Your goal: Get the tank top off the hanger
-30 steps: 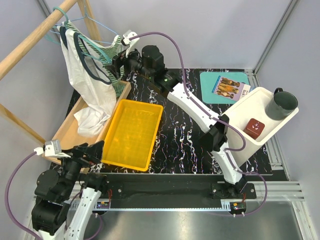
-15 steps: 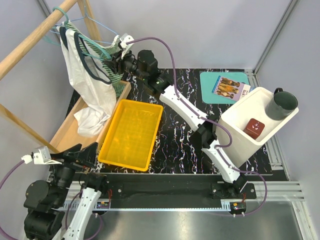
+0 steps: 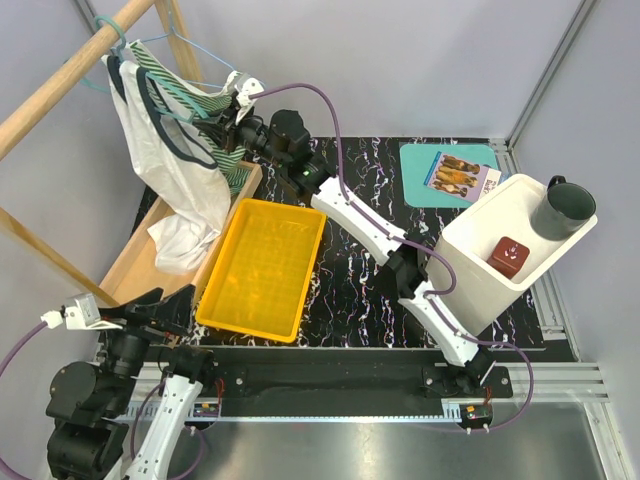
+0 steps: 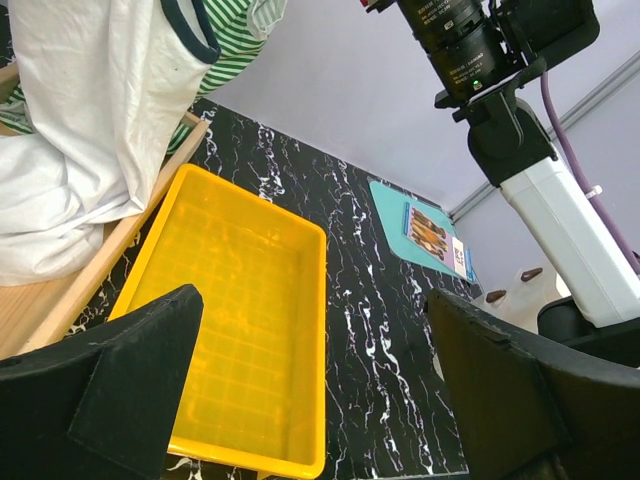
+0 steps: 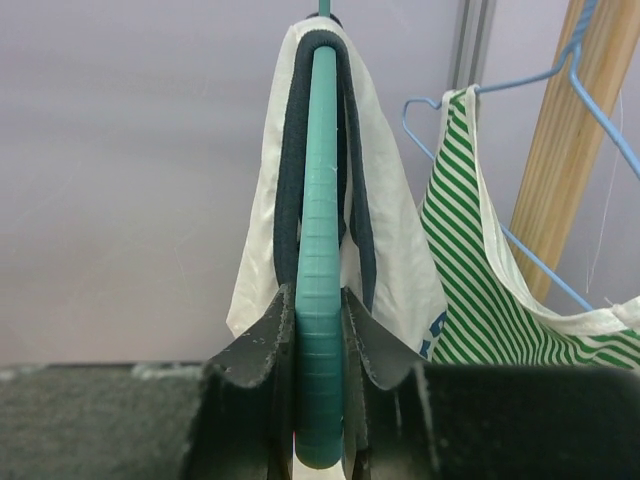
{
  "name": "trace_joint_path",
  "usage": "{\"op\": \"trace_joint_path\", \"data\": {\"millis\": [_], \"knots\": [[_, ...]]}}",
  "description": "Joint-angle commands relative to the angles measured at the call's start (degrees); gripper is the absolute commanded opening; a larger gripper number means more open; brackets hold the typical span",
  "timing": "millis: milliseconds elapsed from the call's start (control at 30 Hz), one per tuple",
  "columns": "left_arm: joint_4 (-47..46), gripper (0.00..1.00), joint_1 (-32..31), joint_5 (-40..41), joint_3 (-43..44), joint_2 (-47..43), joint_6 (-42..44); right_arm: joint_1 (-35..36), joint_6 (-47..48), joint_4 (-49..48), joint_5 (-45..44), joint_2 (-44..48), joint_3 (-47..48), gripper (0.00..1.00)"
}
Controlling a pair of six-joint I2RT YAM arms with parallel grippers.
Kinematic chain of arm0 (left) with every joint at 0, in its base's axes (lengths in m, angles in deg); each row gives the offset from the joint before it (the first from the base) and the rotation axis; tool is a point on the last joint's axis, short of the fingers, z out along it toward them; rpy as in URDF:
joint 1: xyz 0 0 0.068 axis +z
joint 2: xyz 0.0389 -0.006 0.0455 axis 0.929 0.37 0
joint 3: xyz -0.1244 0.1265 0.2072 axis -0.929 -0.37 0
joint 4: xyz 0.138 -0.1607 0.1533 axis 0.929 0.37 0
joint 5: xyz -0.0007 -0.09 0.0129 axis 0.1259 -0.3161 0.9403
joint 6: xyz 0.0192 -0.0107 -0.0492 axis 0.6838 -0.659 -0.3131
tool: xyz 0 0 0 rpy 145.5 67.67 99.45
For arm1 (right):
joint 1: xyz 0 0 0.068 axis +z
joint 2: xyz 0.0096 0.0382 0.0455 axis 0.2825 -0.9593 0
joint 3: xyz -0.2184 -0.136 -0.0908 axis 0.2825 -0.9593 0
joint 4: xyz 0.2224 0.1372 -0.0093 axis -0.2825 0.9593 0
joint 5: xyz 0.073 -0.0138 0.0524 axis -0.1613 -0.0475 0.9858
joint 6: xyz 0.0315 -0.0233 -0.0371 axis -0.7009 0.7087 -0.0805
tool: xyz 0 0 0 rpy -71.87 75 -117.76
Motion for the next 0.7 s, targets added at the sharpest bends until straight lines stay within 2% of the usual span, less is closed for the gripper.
{"op": "trace_joint_path", "data": {"millis": [0, 233, 533, 667], "knots": [[-1.7, 0.99, -0.2, 0.3, 3.1, 1.2, -0.3, 1.8, -0.5, -9.2, -0.9, 2.8, 0.4, 0.0], [-1.6, 0.99, -0.2, -0.7, 5.1, 3.5, 0.4, 3.1, -4.7, -13.2, -2.5, 7.2, -3.0, 0.0], [-1.6, 0.99, -0.2, -1.8, 6.2, 5.6, 0.1, 4.9, -5.5, -28.5, -4.6, 21.9, -29.1, 0.0], [-1.8, 0.99, -0.2, -2.2, 6.3, 6.6, -0.2, 4.9, -5.7, -31.2, -5.4, 23.7, -31.8, 0.0]]}}
